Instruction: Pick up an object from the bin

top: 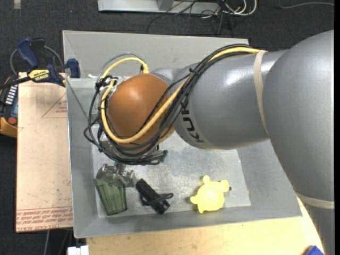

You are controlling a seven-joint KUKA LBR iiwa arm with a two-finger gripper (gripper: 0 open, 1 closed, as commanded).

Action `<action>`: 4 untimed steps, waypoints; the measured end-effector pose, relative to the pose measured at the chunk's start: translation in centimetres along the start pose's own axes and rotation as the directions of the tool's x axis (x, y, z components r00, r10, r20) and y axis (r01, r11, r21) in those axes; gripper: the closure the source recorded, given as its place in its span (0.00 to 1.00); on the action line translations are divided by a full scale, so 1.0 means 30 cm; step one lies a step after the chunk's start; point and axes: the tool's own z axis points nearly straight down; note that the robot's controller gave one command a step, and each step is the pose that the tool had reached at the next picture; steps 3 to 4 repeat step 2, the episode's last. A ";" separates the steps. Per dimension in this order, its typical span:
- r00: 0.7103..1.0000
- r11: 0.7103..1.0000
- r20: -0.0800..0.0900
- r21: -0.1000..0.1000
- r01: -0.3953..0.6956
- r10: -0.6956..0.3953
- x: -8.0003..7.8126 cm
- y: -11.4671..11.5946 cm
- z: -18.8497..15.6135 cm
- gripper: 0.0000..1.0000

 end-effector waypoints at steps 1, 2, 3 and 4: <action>1.000 1.000 0.001 0.001 0.000 0.000 -0.002 -0.001 -0.057 1.00; 1.000 1.000 0.002 0.002 0.000 0.000 -0.003 -0.002 -0.090 1.00; 1.000 1.000 0.002 0.002 0.000 0.000 -0.003 -0.002 -0.090 1.00; 1.000 1.000 0.002 0.002 0.000 0.000 -0.003 -0.002 -0.090 1.00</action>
Offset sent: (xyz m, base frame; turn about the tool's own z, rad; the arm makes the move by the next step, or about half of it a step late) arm -0.0001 0.0001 0.0196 0.0000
